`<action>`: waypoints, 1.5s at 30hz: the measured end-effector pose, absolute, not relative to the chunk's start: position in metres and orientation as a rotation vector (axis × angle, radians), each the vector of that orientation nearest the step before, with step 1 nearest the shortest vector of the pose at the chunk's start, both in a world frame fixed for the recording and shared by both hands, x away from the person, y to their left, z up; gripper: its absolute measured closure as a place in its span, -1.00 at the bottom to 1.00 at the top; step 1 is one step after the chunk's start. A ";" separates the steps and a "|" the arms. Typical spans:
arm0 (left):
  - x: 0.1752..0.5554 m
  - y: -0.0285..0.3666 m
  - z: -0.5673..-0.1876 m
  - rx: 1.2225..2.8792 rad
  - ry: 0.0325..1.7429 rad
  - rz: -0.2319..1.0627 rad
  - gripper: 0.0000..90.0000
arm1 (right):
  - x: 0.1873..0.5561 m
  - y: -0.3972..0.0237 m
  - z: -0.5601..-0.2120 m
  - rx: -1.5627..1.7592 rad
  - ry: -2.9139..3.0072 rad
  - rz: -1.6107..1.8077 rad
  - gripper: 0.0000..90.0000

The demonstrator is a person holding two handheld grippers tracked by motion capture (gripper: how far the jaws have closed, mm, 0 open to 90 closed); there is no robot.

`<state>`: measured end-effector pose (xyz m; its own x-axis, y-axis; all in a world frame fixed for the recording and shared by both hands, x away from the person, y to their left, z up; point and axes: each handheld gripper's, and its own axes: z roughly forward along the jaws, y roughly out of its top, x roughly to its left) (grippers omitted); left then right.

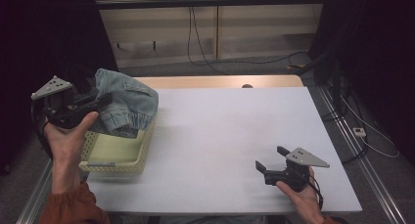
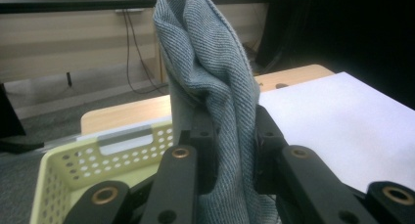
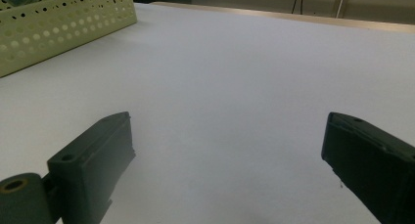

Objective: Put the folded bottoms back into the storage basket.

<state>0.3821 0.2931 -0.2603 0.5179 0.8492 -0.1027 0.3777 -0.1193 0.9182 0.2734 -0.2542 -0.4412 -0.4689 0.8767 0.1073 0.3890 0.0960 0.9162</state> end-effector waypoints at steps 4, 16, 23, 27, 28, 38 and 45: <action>0.383 0.300 -0.264 1.707 1.058 0.564 0.70 | 0.273 -0.253 -0.441 1.234 1.910 1.353 -0.89; 0.394 0.311 -0.278 1.744 1.132 0.551 0.69 | 0.273 -0.254 -0.441 1.233 1.911 1.353 -0.89; 0.395 0.316 -0.282 1.763 1.170 0.542 0.69 | 0.274 -0.254 -0.441 1.234 1.912 1.354 -0.89; 0.398 0.319 -0.286 1.784 1.181 0.535 0.69 | 0.274 -0.254 -0.441 1.237 1.909 1.353 -0.89; 0.398 0.320 -0.287 1.783 1.187 0.534 0.69 | 0.274 -0.255 -0.441 1.237 1.909 1.353 -0.89; 0.404 0.319 -0.296 1.869 1.220 0.486 0.68 | 0.274 -0.254 -0.441 1.236 1.908 1.354 -0.89; 0.415 0.322 -0.313 1.883 1.274 0.445 0.68 | 0.274 -0.254 -0.441 1.234 1.910 1.357 -0.89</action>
<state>0.4152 0.3216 -0.3131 0.4304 0.8914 -0.1420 0.6094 -0.1709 0.7743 0.2736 -0.2541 -0.4411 -0.4724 0.8748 0.1072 0.3894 0.0981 0.9159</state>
